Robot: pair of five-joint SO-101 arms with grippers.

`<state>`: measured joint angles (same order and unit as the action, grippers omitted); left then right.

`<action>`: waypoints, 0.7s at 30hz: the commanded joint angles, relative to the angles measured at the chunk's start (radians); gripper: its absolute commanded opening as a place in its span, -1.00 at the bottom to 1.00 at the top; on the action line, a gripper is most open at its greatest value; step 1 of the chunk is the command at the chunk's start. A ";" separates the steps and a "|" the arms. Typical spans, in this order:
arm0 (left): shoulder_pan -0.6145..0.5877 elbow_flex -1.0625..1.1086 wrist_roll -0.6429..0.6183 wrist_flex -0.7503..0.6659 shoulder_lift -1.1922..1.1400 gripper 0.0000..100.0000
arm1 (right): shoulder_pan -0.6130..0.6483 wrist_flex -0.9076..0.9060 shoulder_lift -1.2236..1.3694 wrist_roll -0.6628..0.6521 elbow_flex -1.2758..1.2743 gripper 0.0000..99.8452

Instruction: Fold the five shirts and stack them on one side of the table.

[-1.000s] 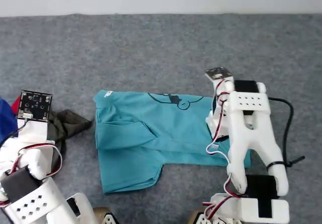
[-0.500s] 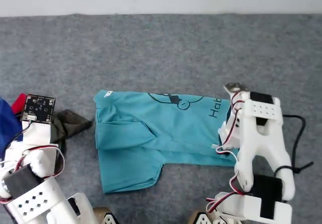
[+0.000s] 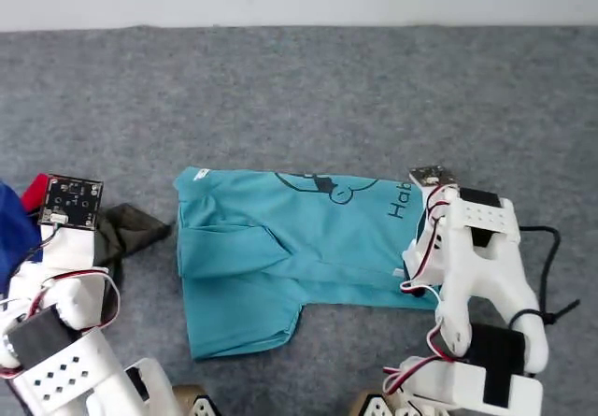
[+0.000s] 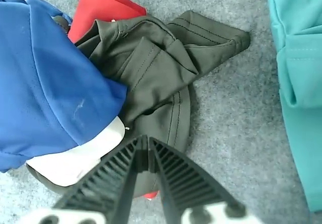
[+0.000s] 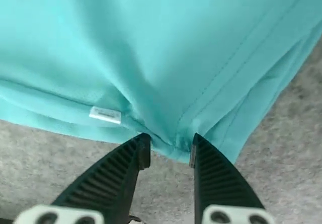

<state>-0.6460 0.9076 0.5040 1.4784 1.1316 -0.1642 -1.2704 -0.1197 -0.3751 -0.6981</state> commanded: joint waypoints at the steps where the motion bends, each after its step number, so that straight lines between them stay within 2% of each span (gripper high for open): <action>1: -0.005 -0.013 0.005 -0.017 0.008 -0.97 | -0.053 0.027 -0.045 -0.043 0.008 -0.88; 4: -0.005 -0.013 0.005 -0.017 0.008 -0.97 | -0.096 0.036 -0.045 -0.097 0.009 -0.97; 10: -0.005 -0.012 0.005 -0.021 0.008 -0.97 | -0.134 0.024 -0.056 -0.233 0.035 -0.98; 21: -0.005 -0.012 0.005 -0.023 0.008 -0.97 | -0.174 -0.136 -0.048 -0.505 0.281 -0.98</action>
<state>-0.6460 0.9076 0.5040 1.4784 1.1316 -0.3222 -1.3686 -0.1197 -0.8186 -0.4818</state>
